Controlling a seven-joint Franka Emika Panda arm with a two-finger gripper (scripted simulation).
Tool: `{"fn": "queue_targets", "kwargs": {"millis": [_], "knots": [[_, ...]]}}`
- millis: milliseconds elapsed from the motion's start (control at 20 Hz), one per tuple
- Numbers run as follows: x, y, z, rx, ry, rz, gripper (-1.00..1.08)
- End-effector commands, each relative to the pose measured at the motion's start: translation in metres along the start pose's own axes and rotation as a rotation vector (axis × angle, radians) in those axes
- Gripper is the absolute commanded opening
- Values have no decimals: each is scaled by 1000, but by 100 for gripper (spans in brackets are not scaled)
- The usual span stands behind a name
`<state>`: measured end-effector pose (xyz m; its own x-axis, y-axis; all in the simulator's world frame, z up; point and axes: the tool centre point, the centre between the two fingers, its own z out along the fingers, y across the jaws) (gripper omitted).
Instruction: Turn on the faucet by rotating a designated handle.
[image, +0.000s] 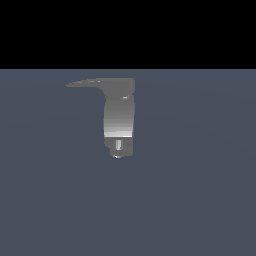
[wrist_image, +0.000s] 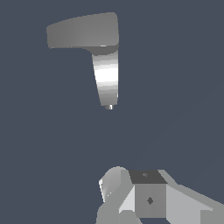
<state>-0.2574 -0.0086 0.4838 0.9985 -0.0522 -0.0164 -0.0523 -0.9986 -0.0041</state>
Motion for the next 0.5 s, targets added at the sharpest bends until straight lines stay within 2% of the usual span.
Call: {"fn": "queue_targets", "kwargs": {"millis": [0,450], "knots": [[0,0,0,0,0,0,-100],[11,-3,1,-10,1,44,-100]]}}
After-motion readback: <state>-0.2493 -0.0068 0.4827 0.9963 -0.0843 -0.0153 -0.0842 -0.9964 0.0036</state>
